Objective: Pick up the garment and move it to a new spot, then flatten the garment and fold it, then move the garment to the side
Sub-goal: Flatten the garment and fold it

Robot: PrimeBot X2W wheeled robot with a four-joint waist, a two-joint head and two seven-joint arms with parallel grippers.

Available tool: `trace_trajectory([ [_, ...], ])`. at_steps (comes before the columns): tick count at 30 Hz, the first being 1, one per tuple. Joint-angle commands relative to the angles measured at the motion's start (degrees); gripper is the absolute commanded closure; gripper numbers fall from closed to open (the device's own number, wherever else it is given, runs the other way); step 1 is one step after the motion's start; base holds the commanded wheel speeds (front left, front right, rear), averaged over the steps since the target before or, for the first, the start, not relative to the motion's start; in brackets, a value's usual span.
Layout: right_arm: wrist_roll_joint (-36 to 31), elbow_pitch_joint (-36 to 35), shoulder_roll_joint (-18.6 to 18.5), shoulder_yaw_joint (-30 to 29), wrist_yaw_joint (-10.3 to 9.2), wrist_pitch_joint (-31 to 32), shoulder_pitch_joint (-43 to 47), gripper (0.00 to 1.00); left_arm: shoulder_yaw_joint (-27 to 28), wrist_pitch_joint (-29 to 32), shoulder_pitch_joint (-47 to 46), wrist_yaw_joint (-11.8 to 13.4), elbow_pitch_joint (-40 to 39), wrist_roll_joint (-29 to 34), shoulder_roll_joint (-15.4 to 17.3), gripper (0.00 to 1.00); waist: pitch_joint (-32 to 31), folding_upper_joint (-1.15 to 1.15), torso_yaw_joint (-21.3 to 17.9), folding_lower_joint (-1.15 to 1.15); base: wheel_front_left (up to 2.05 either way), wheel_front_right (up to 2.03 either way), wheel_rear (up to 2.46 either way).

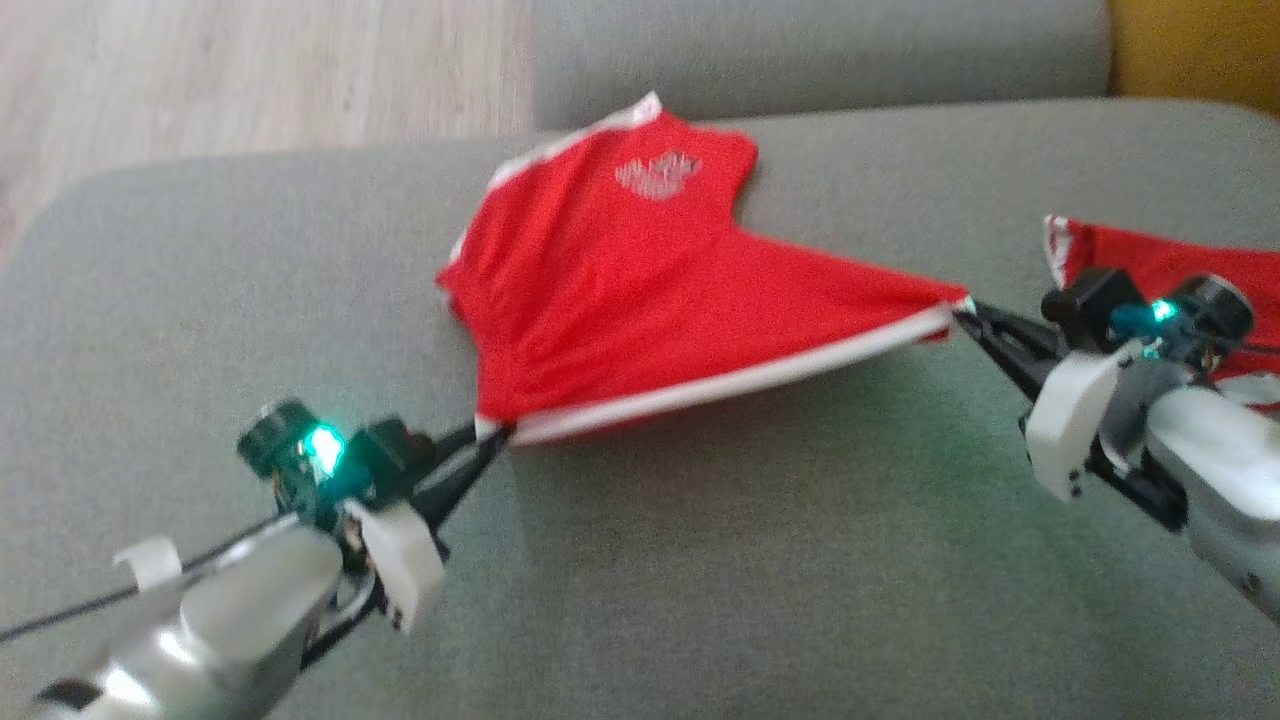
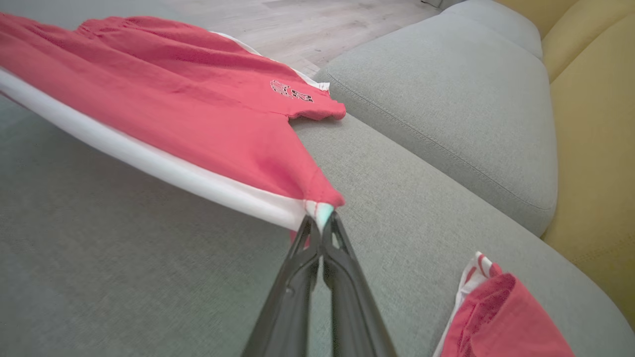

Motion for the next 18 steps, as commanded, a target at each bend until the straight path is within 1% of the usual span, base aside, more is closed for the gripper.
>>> trace_trajectory([
  [1, 1.57, -2.02, -2.89, 0.16, -0.05, 0.36, 0.97, 1.0, 1.62, -0.36, -0.69, 0.11, -1.38, -0.69, 2.89, 1.0, -3.69, 0.0, -0.88, 0.01, 0.0, 0.0, 0.0],
  [4, 3.49, -6.24, -5.56, 1.57, -0.05, 1.96, 3.22, 1.0, 1.56, 0.11, 2.89, 0.46, -4.36, -1.81, 4.73, 1.0, -6.04, 0.0, -2.06, 0.01, 0.0, 0.0, 0.0],
  [8, 5.44, -11.7, -9.48, 2.25, -0.05, 4.45, 5.62, 1.0, 1.46, 1.94, 6.58, 2.15, -10.39, -2.24, 7.46, 1.0, -7.26, 0.0, -2.81, 0.01, 0.0, 0.0, 0.0],
  [11, 7.24, -15.73, -12.62, 2.33, -0.05, 5.52, 7.71, 1.0, 1.4, 3.53, 9.05, 3.98, -15.97, -2.7, 9.03, 1.0, -7.7, 0.0, -2.69, 0.01, 0.0, 0.0, 0.0],
  [14, 7.96, -18.62, -15.31, 1.27, -0.05, 5.98, 9.22, 1.0, 1.59, 4.29, 11.25, 6.42, -21.36, -3.54, 10.43, 1.0, -7.94, 0.0, -2.55, 0.01, 0.0, 0.0, 0.0],
  [18, 7.38, -20.28, -16.45, -1.28, -0.05, 6.53, 9.85, 1.0, 2.56, 4.22, 12.31, 9.46, -25.82, -4.05, 11.51, 1.0, -7.72, 0.0, -2.02, 0.01, 0.0, 0.0, 0.0],
])
